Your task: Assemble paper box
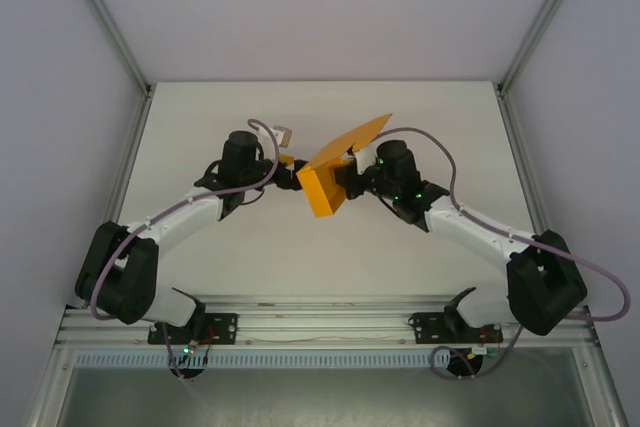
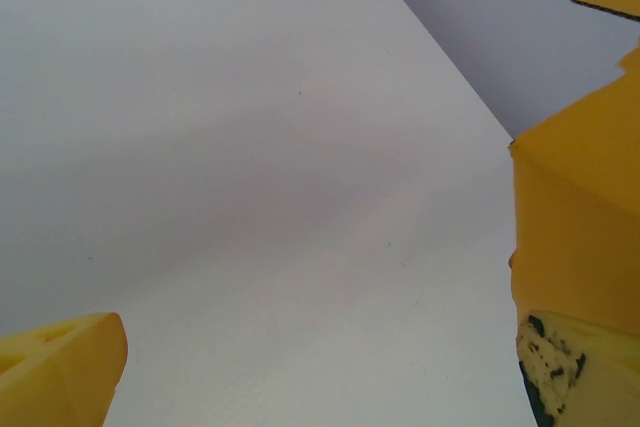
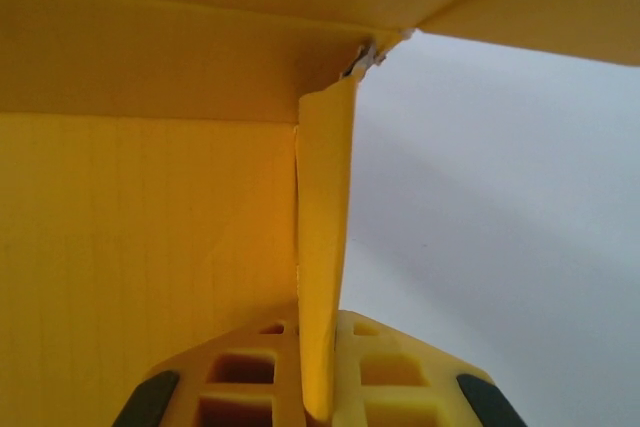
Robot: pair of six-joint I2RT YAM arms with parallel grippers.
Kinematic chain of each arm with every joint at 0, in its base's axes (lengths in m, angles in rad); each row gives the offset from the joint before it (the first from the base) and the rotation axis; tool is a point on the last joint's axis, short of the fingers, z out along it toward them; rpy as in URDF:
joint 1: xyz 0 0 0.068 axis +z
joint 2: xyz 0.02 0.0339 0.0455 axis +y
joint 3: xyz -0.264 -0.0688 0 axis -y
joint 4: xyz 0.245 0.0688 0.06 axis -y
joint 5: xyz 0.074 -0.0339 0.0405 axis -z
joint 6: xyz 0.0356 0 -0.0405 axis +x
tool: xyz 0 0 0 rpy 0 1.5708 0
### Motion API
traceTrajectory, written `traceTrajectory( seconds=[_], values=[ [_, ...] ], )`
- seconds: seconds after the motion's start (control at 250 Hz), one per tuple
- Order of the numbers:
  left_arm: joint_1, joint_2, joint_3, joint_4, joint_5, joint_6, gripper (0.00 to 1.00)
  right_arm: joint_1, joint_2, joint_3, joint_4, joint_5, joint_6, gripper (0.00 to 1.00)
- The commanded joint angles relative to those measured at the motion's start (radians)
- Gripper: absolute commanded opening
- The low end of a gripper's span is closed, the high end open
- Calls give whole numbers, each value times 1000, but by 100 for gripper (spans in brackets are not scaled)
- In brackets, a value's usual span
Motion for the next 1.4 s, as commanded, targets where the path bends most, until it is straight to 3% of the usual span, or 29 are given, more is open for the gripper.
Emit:
traceTrajectory(
  seconds=[0.0, 0.168, 0.388, 0.783, 0.879, 0.943, 1.023, 1.131, 1.215, 1.395],
  values=[
    [-41, -8, 66, 60, 124, 28, 100, 63, 41, 22, -91, 178, -95, 0],
    [-47, 0, 87, 42, 108, 35, 100, 108, 107, 116, -178, 542, 28, 1],
    [-57, 20, 116, 18, 96, 45, 100, 151, 175, 204, -240, 703, 149, 5],
    [-75, 15, 118, -10, 58, 75, 100, 151, 198, 285, -303, 653, 301, 13],
    [-76, 13, 117, -19, 41, 85, 100, 151, 199, 300, -348, 612, 264, 10],
    [-76, 10, 120, -42, 11, 92, 100, 151, 190, 284, -354, 597, 209, 1],
    [-76, 5, 123, -107, -89, 94, 100, 146, 161, 239, -348, 671, 203, 0],
    [-64, -3, 121, -261, -357, 56, 100, 125, 122, 219, -426, 738, 237, 0],
    [-24, -16, 90, -359, -493, 9, 100, 116, 83, 187, -463, 786, 248, 0],
    [36, -92, -4, -479, -687, -46, 100, 96, 113, 151, -546, 824, 317, 0]
  ],
)
